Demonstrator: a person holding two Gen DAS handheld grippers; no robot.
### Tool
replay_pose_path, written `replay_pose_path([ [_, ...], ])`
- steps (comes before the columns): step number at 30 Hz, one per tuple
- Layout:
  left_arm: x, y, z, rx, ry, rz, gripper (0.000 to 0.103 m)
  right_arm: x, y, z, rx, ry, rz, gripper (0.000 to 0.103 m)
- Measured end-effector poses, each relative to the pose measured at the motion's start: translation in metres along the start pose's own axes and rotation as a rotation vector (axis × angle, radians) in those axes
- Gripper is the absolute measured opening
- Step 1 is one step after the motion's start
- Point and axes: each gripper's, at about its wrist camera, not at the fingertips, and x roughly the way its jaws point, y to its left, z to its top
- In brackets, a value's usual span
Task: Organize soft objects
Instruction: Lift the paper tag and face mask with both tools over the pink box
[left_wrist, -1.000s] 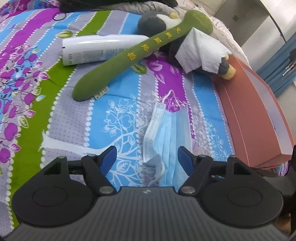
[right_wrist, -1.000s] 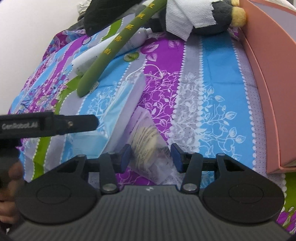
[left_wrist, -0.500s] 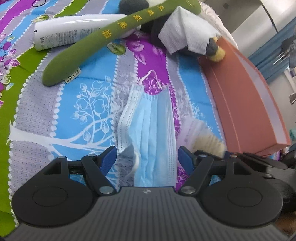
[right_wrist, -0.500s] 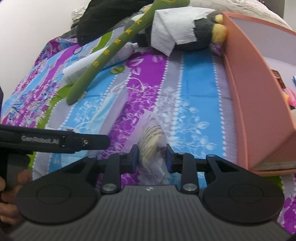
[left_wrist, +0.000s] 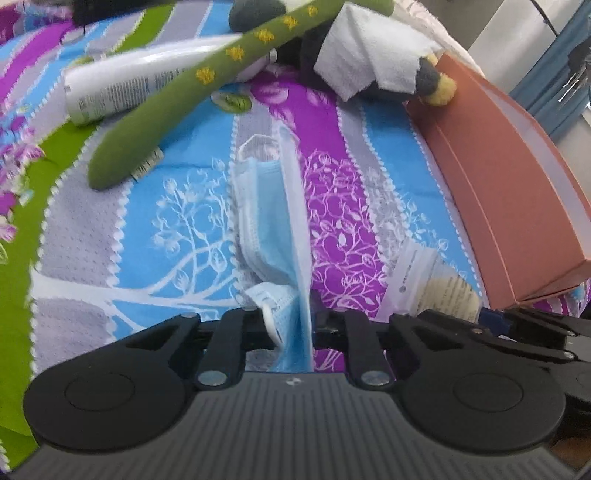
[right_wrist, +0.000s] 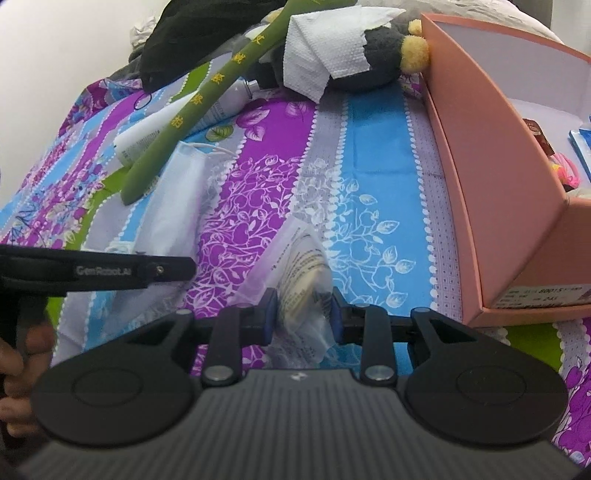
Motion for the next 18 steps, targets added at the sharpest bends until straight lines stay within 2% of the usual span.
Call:
replay_pose_path([
  [9,-0.044,-0.012,0.013,-0.005,-0.049,-0.035,0.015,-0.029,0.005,0.012,0.014,-0.058,-0.003,0.032],
  [18,-0.101,-0.043,0.029,0.065,-0.126,-0.080,0.015,-0.081,0.013,0.029,-0.002,-0.160,-0.011,0.032],
])
